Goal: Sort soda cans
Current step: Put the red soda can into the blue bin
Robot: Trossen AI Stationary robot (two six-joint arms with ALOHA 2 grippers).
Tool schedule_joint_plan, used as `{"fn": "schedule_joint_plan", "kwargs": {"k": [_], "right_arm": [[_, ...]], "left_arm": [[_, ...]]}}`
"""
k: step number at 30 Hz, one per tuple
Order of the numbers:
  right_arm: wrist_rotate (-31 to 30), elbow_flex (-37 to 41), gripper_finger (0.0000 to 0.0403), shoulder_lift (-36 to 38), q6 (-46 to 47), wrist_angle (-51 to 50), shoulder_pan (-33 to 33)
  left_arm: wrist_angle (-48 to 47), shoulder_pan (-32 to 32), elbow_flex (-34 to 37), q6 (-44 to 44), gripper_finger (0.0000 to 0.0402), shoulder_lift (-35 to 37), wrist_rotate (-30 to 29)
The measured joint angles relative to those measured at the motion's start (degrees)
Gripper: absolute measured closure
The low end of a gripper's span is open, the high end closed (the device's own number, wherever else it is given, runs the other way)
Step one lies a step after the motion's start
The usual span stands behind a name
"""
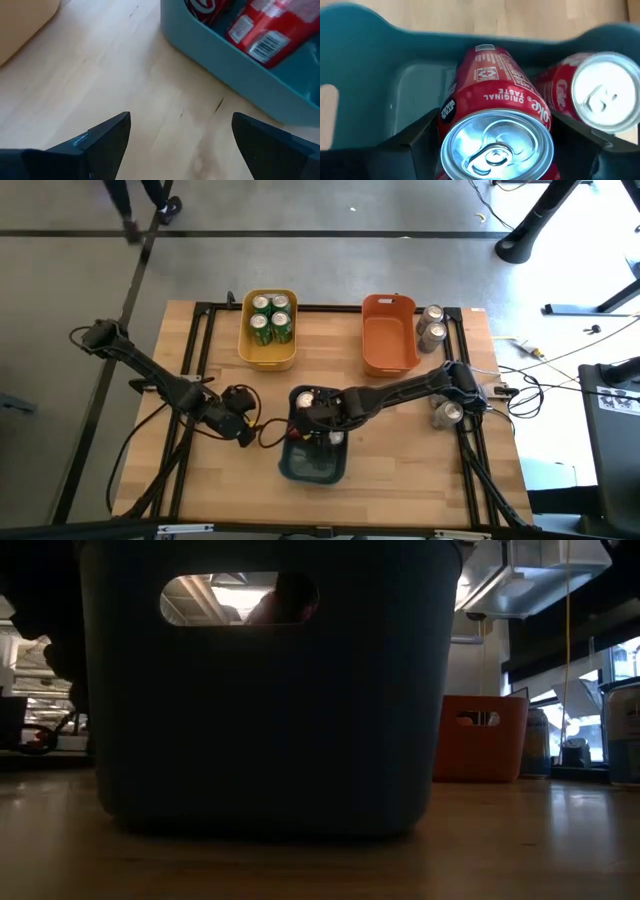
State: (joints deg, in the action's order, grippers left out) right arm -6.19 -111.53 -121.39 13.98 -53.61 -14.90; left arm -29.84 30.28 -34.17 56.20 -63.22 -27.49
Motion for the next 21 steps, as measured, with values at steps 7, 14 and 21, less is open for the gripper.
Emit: {"fn": "schedule_joint_plan", "kwargs": {"k": [7, 14, 21], "right_arm": [[-0.07, 0.19, 0.0112, -1.35, 2.29, -0.08, 1.84], [1.75, 0.17, 0.0106, -3.58, 2.11, 0.99, 2.17], [0.99, 0.15, 0.0031, -3.82, 1.22, 3.01, 2.19]], "left_arm": [[1.01, 0.00, 0.00, -1.11, 0.0066, -0.02, -0.23], [2.73, 0.00, 0.00, -1.77, 0.0066, -0.02, -0.32], [3.72, 0.00, 0.00, -2.81, 0.0066, -0.02, -0.32]]}}
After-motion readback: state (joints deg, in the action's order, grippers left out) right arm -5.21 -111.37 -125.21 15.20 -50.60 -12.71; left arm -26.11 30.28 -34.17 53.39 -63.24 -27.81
